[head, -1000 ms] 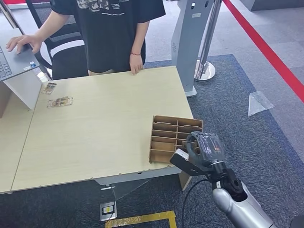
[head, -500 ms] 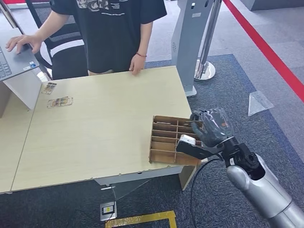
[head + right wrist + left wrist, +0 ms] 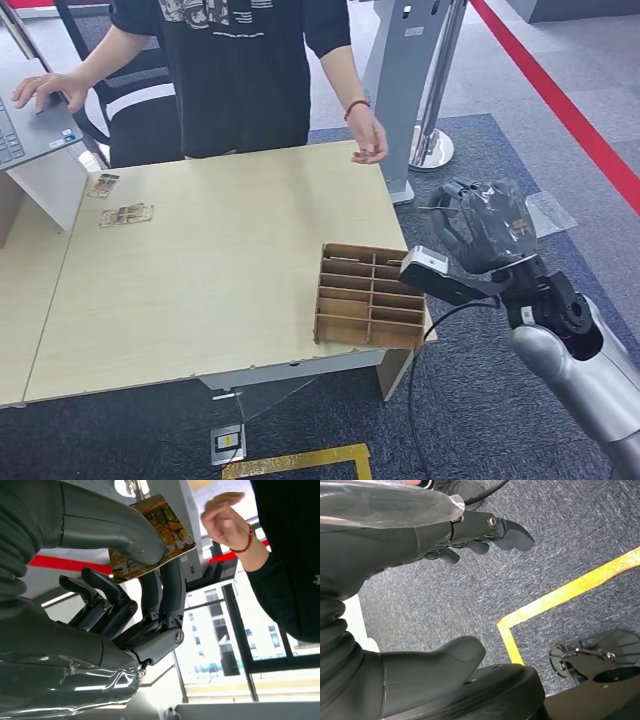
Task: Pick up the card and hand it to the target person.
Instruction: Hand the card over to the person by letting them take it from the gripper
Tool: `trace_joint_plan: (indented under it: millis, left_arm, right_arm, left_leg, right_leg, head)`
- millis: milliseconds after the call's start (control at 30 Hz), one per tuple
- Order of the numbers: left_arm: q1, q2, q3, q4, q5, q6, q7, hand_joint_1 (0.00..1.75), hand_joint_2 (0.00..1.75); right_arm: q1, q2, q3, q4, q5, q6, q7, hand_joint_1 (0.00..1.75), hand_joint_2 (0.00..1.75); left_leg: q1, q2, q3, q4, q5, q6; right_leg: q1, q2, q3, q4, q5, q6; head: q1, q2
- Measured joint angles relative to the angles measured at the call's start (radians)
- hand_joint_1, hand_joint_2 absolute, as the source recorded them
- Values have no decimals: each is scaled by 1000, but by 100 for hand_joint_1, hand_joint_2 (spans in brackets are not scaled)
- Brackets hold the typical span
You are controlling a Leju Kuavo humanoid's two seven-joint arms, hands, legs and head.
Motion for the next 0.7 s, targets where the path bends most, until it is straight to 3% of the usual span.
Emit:
trace_joint_plan:
  millis: [367, 700]
  left_arm:
    - [-1, -6, 0, 0, -13, -1, 2, 0, 175]
    - [-3, -12, -3, 0, -39, -2, 18, 0, 175]
  right_arm:
    - [-41, 8, 33, 25, 223, -43, 37, 175, 175]
    - [-155, 79, 105, 192, 312, -173, 56, 175, 175]
  left_leg:
    - [0, 0, -1, 0, 0, 0]
    - [0, 0, -1, 0, 0, 0]
  right_leg:
    - [0, 0, 0, 0, 0, 0]
    - [0, -1, 0, 1, 0, 0]
  head:
    - [0, 0]
    - [0, 0]
